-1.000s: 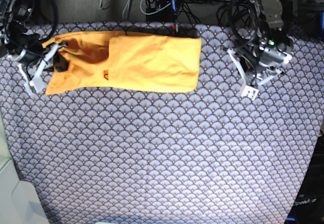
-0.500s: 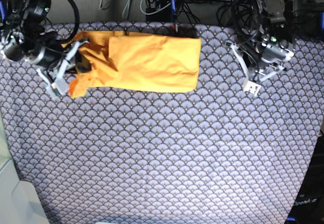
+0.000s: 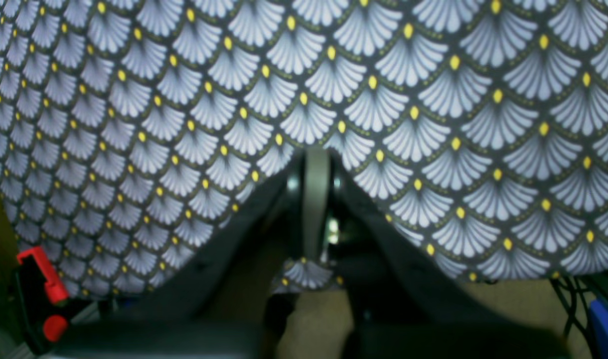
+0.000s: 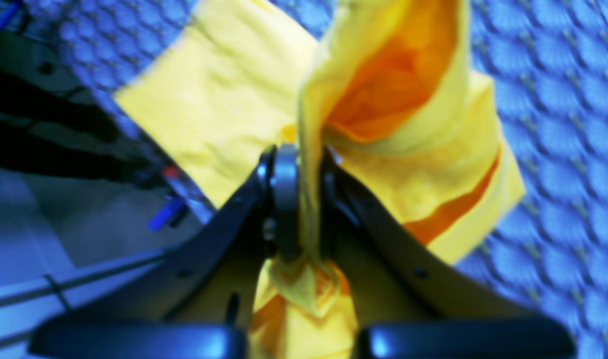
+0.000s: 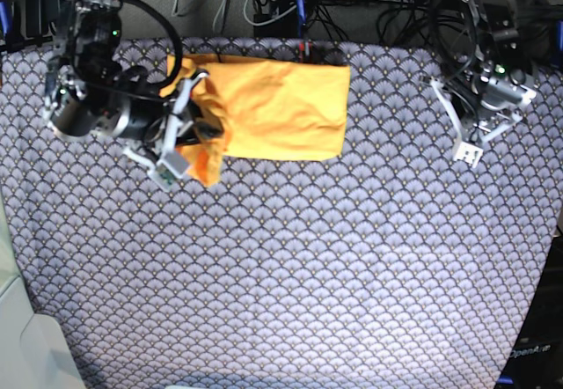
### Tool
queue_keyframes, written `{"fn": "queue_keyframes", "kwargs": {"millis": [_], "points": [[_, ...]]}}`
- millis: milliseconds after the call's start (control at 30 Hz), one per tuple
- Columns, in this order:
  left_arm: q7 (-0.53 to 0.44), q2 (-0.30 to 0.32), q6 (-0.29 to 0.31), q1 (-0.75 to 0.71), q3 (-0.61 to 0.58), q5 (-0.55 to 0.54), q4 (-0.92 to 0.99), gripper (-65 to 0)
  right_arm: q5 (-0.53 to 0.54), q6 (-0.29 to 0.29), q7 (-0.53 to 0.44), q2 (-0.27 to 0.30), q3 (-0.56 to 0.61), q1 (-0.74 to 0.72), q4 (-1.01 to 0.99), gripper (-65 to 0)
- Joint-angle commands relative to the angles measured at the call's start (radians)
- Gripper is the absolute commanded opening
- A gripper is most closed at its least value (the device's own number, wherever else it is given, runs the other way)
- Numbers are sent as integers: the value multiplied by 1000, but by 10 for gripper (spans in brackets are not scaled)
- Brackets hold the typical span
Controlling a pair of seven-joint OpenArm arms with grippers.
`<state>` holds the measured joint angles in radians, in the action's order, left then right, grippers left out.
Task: Fold the T-shirt properly
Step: 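Grasp the strip's other end with the right gripper and lift it, then fold the held end over the shirt toward the left gripper's fold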
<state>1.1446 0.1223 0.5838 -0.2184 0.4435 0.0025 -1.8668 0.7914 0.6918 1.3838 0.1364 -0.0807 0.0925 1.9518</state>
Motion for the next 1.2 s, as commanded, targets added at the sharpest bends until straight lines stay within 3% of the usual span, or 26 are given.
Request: {"fn": "queue_keyframes", "kwargs": {"millis": [0,133,333,567,733,900,1167], "points": [[-11,7,-2,4,4,1,-17,-650,20,6,-21,-4,20,-10,14,-650],[-11,10,-2,-9,4,1,-20,-650,13,6,-59,-31,101,-24,10,-650],[-11,24,-2,-29,5,4,-21,-650,12,6,-94,-65,132,-21,5,-650],[-11,26,0,-32,97,-2,-20,-650,12,6,-129,-71,164,-24,-76,-650],[-8,27,114,-25,174,4,-21,-650,12,6,-202,-68,250,-24,-162,-650],[-5,26,114,-22,240,4,-20,-650,12,6,-241,-73,304,-24,-176,-650],[-10,26,114,-32,246,4,-18,-650,13,6,-288,-65,379,-61,-208,-650]]}}
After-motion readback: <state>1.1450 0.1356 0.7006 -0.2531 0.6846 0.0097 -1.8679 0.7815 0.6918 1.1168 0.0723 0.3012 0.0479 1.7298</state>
